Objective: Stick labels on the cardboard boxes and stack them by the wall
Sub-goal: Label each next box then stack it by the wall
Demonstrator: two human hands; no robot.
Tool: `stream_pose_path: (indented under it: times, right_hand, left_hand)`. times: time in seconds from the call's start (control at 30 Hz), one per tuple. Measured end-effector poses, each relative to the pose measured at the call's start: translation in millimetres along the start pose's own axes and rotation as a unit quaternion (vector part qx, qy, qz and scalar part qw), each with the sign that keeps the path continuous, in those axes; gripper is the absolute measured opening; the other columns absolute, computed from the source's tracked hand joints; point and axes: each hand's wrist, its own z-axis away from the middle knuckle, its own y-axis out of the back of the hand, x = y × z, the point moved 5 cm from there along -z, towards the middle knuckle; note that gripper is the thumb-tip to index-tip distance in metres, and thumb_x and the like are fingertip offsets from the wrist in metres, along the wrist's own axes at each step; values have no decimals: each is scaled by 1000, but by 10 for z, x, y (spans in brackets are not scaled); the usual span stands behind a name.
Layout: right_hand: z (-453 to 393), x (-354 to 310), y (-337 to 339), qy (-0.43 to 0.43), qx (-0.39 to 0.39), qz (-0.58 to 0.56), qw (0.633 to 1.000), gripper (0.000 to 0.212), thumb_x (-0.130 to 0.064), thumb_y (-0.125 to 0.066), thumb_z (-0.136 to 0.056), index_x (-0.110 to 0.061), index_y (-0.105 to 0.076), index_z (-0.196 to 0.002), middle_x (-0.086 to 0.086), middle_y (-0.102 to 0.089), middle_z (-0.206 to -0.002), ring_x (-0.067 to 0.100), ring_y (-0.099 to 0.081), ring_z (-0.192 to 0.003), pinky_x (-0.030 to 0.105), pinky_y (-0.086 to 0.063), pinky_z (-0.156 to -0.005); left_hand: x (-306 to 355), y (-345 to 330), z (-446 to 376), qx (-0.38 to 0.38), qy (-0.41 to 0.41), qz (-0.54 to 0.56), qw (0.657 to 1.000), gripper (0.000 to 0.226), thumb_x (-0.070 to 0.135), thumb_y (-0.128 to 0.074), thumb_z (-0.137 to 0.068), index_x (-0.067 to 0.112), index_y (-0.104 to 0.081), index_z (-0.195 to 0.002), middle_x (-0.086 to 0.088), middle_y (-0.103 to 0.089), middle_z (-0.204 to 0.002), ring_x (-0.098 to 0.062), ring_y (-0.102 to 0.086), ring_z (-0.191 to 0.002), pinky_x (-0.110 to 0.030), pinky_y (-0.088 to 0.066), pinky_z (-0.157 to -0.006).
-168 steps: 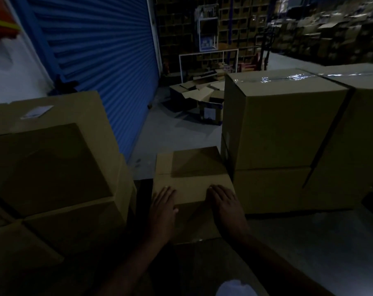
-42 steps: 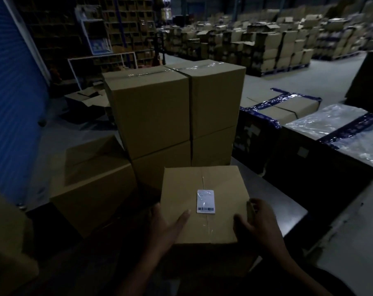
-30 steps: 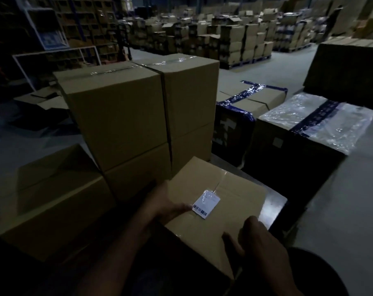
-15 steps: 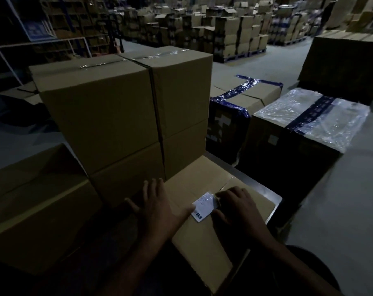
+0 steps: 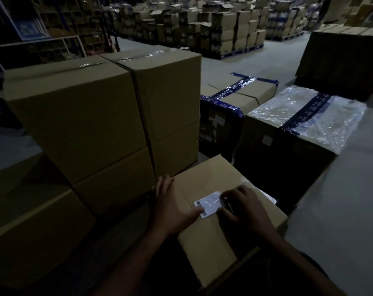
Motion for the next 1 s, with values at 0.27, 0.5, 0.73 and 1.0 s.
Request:
stream_pose_path:
  times: [0.27, 0.5, 0.73, 1.0]
  right_hand:
    - [-256, 20, -5, 35, -34, 29, 998, 54, -68, -38, -73, -38, -60, -112, -15, -43, -96, 6, -37, -90, 28, -33, -80]
    - [-325, 65, -49, 34, -25, 24, 999, 41, -65, -42, -73, -36, -58, -97, -14, -47, -93, 7, -39, -88, 28, -30, -78]
    - [-317, 70, -65, 29, -35, 23, 999, 37, -61, -48, -77, -35, -59, -103, -14, -46, -95, 8, -39, -91, 29, -31, -83]
    - [-352, 86, -66, 28, -52, 15, 998, 52, -64, -32, -72, -38, -61, -106, -14, -47, -94, 10, -43, -91, 29, -33, -80]
  left_hand:
    - [181, -75, 51, 40, 8, -83, 996, 107, 80, -42, -72, 20, -12, -156, 3, -2, -166, -11, 7, -151, -59, -9, -119]
    - [152, -84, 68, 42, -8, -74, 996, 104, 82, -38, -72, 22, -19, -155, 4, -5, -166, -10, 6, -151, -58, -12, -119]
    - [129, -93, 76, 42, -5, -70, 997, 108, 86, -32, -68, 23, -19, -156, 4, -3, -166, -10, 7, -152, -58, -11, -119]
    - [140, -89, 75, 38, -7, -74, 996, 106, 85, -35, -70, 24, -20, -155, 4, -3, -166, -10, 6, -151, -57, -11, -120]
